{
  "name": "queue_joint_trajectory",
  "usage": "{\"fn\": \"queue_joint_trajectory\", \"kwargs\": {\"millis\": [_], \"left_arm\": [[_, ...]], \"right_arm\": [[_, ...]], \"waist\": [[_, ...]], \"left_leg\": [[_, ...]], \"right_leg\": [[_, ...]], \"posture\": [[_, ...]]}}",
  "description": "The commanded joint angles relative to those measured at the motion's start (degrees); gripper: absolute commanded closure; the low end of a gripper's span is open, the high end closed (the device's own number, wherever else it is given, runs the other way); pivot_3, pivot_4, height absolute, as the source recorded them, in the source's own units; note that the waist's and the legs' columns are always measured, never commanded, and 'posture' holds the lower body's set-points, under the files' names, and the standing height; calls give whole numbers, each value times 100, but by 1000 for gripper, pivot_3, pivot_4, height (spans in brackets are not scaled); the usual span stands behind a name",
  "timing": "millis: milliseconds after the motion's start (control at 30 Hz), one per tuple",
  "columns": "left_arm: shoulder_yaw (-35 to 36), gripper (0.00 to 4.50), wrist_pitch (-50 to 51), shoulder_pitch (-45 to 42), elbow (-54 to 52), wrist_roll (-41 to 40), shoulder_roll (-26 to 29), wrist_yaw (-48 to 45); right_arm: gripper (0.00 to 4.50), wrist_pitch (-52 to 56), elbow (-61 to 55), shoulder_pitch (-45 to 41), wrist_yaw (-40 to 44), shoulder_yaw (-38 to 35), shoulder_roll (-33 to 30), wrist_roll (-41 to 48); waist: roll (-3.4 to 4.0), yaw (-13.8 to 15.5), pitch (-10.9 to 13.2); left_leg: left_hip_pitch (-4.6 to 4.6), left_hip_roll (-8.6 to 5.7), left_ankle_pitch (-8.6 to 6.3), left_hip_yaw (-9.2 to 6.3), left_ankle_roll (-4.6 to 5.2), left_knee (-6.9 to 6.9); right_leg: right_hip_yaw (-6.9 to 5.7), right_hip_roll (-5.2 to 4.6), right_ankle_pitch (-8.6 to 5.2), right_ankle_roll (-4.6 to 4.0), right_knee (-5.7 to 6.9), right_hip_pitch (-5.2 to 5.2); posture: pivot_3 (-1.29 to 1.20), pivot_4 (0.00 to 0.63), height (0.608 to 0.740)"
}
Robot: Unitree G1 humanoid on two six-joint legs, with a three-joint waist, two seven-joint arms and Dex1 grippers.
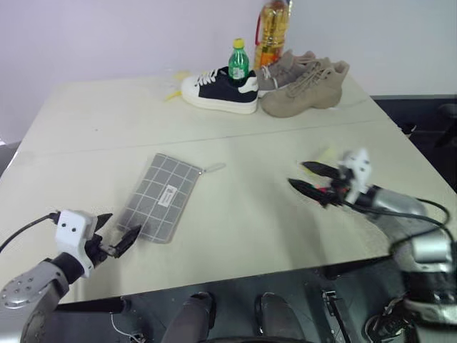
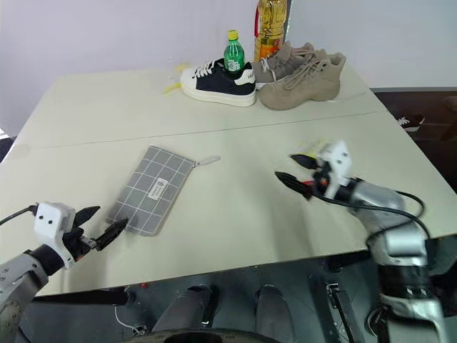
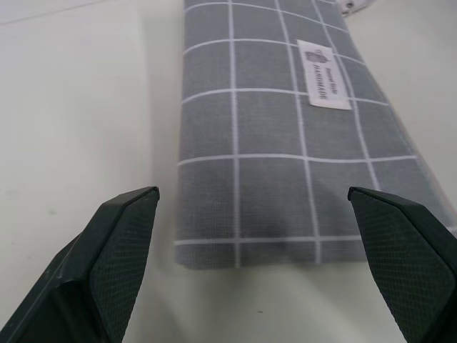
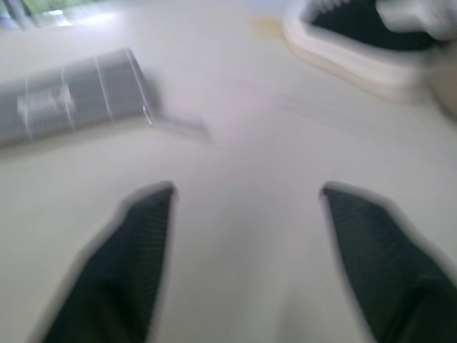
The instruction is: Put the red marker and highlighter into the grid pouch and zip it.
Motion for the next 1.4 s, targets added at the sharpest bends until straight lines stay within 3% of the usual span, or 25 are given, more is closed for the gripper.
{"fn": "queue_joint_trajectory", "kwargs": {"millis": [33,100,133,300,500,633,1033,1400], "left_arm": [[-169,0,-355,253,-301,352,-92,75],[-258,0,-587,370,-293,685,-113,176],[-310,0,-704,434,-276,841,-112,197],[-342,0,-1216,716,-233,1337,-215,325],[-431,0,-1570,864,-100,1684,-209,253],[-512,0,-1727,890,-10,1909,-69,149],[-544,0,-1966,860,171,2187,178,-41],[-881,0,-3229,372,800,3192,628,27]], "right_arm": [[3198,145,167,-796,-548,1053,903,-575],[4286,330,257,-1032,-783,1435,1373,-781],[4409,428,311,-1120,-917,1616,1550,-919],[4409,645,660,-1362,-1521,2375,2360,-1536],[4409,587,1315,-1544,-1856,2687,2912,-1960],[4409,754,1936,-1804,-1861,2496,3370,-1825],[4409,1104,2688,-1933,-1639,2883,3540,-2227],[4409,1114,2664,-1878,-1559,2880,3604,-2282]], "waist": [[-1,-32,0],[-7,15,-4],[-10,30,-6],[-13,18,-8],[-6,-3,-4],[-4,-30,-3],[3,-142,-2],[8,-141,-2]], "left_leg": [[2,6,-4,9,-3,0],[-2,14,-7,12,-5,-6],[-6,15,-7,5,-7,-9],[-6,0,-10,2,-8,-6],[11,6,-9,6,-12,-5],[13,13,-8,7,-13,-6],[41,21,-16,8,-25,-14],[75,58,-34,13,-50,-17]], "right_leg": [[0,0,4,0,0,-5],[-1,5,9,4,1,-17],[-5,7,9,4,1,-21],[-6,11,14,-1,0,-43],[-4,26,20,3,15,-41],[-3,34,21,5,22,-45],[-3,38,26,15,33,-33],[6,78,18,9,34,-9]], "posture": [[0,150,740],[0,150,740],[0,150,740],[0,150,740],[0,150,740],[0,150,740],[0,150,740],[0,150,740]]}}
